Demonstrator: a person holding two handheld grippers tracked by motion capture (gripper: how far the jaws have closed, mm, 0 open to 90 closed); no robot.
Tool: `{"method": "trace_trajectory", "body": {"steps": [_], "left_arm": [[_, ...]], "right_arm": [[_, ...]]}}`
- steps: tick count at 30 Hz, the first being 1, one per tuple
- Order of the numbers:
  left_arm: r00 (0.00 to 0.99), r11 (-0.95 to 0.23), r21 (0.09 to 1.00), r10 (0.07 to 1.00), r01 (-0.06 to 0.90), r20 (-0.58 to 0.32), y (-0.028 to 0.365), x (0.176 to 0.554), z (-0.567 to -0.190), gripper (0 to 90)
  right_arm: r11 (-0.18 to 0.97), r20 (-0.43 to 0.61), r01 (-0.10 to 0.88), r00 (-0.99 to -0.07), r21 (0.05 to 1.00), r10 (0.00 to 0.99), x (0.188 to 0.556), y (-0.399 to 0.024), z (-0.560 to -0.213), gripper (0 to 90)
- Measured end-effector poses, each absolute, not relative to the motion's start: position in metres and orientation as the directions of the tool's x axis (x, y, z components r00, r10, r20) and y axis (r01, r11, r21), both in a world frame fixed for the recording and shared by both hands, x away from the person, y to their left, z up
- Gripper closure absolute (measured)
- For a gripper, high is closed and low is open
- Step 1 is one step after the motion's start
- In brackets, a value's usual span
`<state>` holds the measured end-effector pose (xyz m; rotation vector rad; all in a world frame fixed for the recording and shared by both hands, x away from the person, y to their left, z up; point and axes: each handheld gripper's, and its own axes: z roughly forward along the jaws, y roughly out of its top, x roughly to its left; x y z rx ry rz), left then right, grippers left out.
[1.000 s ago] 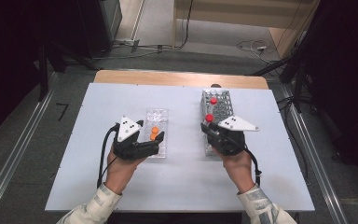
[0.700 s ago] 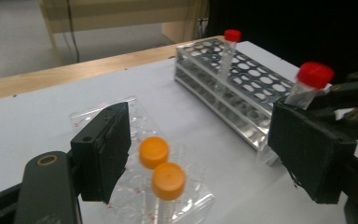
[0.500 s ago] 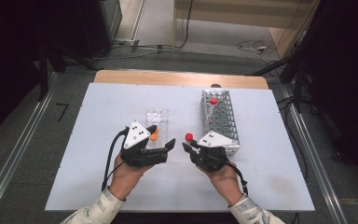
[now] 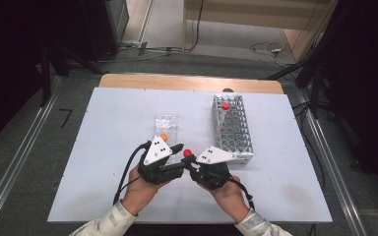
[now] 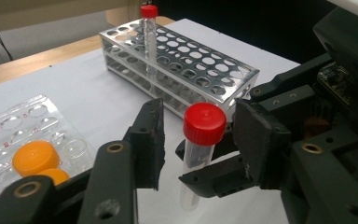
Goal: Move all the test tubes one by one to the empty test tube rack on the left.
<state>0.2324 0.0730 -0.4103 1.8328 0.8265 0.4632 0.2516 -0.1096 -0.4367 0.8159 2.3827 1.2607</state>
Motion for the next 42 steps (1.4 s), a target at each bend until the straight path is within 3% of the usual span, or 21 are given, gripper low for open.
{"method": "trace_trajectory", "body": {"steps": [7, 12, 17, 22, 42], "left_arm": [[0.700, -0.248, 0.913, 0.712, 0.323, -0.054, 0.072, 0.232, -0.411, 67.8], [0.698, -0.252, 0.913, 0.714, 0.319, -0.047, 0.073, 0.232, -0.410, 69.9], [0.695, -0.240, 0.912, 0.716, 0.334, -0.067, 0.082, 0.233, -0.401, 70.1], [0.718, -0.252, 0.895, 0.689, 0.368, -0.101, 0.099, 0.235, -0.386, 70.1], [0.590, -0.112, 0.931, 0.798, 0.348, -0.125, 0.165, 0.250, -0.360, 70.0]], "right_arm": [[0.449, -0.021, 0.324, -0.791, 0.832, 0.611, 0.248, -0.108, -0.436, 71.2], [0.447, -0.015, 0.327, -0.793, 0.833, 0.609, 0.248, -0.107, -0.435, 69.2], [0.454, -0.018, 0.314, -0.806, 0.834, 0.592, 0.248, -0.107, -0.432, 41.8], [0.436, -0.004, 0.325, -0.798, 0.839, 0.603, 0.252, -0.114, -0.430, 32.9], [0.408, 0.000, 0.349, -0.760, 0.843, 0.650, 0.262, -0.129, -0.429, 31.6]]}}
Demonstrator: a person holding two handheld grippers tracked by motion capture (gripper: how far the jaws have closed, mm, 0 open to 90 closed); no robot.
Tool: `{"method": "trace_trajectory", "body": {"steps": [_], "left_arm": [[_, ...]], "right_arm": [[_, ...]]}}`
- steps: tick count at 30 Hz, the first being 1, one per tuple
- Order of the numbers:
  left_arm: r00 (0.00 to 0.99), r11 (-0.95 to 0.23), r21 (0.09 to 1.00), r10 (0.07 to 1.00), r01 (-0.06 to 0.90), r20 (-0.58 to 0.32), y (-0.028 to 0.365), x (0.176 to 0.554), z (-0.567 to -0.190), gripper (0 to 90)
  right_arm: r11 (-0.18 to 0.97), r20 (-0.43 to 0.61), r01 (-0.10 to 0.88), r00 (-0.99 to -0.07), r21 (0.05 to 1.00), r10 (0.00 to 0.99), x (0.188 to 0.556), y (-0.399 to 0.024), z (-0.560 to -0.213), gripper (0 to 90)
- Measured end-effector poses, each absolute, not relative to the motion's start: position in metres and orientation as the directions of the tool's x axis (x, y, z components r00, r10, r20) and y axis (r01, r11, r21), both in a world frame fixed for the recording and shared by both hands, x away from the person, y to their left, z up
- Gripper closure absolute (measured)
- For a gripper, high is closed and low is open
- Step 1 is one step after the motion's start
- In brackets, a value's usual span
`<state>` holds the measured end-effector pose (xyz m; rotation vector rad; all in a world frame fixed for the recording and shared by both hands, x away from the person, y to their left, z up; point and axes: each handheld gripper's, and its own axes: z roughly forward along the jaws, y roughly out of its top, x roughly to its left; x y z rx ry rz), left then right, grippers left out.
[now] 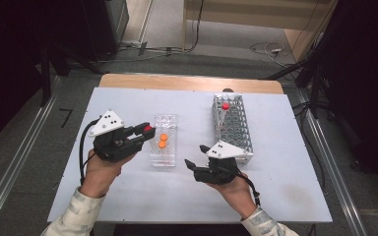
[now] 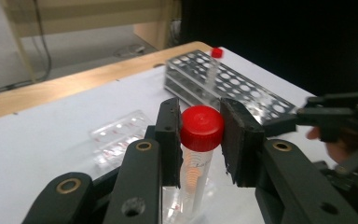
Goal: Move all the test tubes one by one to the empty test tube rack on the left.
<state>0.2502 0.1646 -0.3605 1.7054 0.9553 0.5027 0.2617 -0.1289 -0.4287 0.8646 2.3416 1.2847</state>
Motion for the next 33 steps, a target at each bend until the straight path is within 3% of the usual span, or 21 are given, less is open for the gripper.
{"method": "trace_trajectory", "body": {"steps": [8, 33], "left_arm": [[0.532, -0.091, 0.942, 0.841, 0.324, -0.101, 0.161, 0.262, -0.365, 70.0], [0.477, -0.173, 0.919, 0.879, 0.354, -0.018, 0.137, 0.272, -0.411, 69.6]], "right_arm": [[0.387, 0.010, 0.360, -0.743, 0.849, 0.669, 0.265, -0.133, -0.427, 31.3], [0.383, 0.009, 0.364, -0.734, 0.849, 0.679, 0.266, -0.136, -0.426, 26.3]]}}
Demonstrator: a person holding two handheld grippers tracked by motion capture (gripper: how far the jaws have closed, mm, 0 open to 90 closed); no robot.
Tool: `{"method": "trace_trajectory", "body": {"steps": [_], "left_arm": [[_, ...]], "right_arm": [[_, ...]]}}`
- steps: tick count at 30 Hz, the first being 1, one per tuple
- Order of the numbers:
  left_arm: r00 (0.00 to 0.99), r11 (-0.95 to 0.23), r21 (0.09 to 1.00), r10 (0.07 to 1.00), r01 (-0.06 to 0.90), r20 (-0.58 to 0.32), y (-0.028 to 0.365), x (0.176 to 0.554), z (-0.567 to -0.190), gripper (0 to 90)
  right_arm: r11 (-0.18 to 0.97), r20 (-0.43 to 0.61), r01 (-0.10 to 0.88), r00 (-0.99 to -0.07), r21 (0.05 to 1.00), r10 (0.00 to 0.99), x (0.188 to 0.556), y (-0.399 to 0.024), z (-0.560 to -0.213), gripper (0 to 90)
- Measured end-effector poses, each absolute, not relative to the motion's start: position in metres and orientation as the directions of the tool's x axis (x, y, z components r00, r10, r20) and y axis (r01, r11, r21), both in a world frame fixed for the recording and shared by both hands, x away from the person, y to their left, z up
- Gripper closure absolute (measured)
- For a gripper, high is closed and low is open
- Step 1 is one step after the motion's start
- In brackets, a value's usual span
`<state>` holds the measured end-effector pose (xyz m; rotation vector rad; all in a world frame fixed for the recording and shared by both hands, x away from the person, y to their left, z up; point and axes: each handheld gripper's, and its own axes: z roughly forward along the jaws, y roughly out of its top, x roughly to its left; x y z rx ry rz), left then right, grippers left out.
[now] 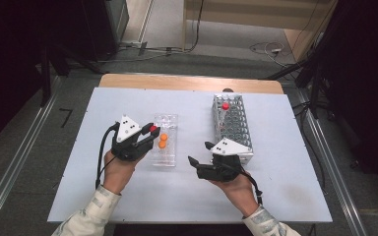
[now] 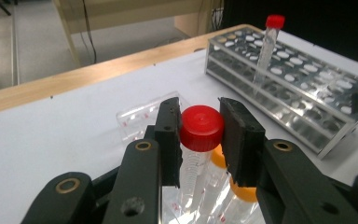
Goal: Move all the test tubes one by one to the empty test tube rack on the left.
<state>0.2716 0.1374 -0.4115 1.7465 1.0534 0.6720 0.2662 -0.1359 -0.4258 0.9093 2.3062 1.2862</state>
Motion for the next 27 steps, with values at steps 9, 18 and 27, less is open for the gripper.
{"method": "trace_trajectory", "body": {"steps": [9, 18, 27], "left_arm": [[0.479, -0.173, 0.907, 0.877, 0.383, -0.035, 0.136, 0.273, -0.419, 66.5], [0.458, -0.120, 0.916, 0.885, 0.384, -0.076, 0.139, 0.271, -0.414, 51.1], [0.410, -0.111, 0.920, 0.910, 0.377, -0.059, 0.138, 0.270, -0.411, 29.4]], "right_arm": [[0.388, 0.005, 0.363, -0.736, 0.847, 0.677, 0.267, -0.136, -0.427, 26.3], [0.362, 0.006, 0.361, -0.715, 0.860, 0.699, 0.271, -0.143, -0.421, 26.5], [0.299, 0.007, 0.391, -0.617, 0.871, 0.787, 0.303, -0.171, -0.415, 26.6]]}}
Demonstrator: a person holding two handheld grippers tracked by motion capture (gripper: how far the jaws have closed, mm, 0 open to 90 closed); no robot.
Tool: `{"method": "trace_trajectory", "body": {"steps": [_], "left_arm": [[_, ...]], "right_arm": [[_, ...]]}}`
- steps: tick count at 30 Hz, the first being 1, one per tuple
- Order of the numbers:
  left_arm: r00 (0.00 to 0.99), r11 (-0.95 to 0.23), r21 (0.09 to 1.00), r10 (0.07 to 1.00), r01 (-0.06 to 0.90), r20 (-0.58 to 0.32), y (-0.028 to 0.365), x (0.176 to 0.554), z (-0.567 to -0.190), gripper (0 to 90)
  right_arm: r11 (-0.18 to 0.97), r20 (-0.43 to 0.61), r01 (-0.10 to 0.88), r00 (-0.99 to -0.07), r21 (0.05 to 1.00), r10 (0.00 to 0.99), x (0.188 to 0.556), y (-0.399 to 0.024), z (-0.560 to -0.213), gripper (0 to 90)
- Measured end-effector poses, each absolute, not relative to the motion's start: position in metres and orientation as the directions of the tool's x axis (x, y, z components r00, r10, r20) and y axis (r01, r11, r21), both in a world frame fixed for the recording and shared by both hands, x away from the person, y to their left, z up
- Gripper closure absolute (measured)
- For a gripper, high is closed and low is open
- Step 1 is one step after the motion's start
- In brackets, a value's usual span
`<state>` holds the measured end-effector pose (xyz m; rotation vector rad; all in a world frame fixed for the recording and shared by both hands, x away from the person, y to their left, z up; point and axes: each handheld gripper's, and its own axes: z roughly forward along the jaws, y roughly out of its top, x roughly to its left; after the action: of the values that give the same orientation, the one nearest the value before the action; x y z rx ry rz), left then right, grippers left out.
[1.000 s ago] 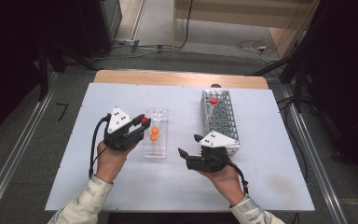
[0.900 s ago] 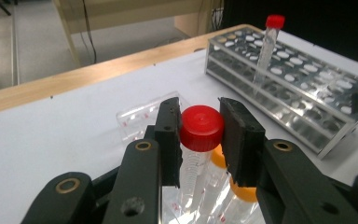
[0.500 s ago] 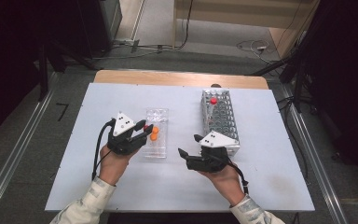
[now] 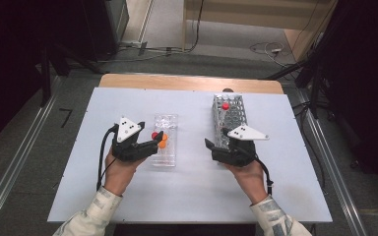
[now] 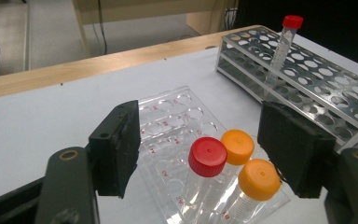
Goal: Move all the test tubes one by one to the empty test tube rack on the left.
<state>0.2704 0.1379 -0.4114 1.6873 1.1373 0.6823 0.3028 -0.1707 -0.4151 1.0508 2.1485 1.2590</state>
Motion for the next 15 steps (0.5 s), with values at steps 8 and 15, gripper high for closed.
{"method": "trace_trajectory", "body": {"steps": [8, 15], "left_arm": [[0.407, -0.101, 0.928, 0.912, 0.359, -0.059, 0.136, 0.269, -0.408, 27.3], [0.416, -0.101, 0.929, 0.907, 0.356, -0.061, 0.134, 0.269, -0.408, 27.4]], "right_arm": [[0.259, 0.009, 0.444, -0.518, 0.858, 0.855, 0.341, -0.187, -0.420, 26.5], [0.271, -0.011, 0.479, -0.478, 0.835, 0.878, 0.370, -0.179, -0.423, 27.6]]}}
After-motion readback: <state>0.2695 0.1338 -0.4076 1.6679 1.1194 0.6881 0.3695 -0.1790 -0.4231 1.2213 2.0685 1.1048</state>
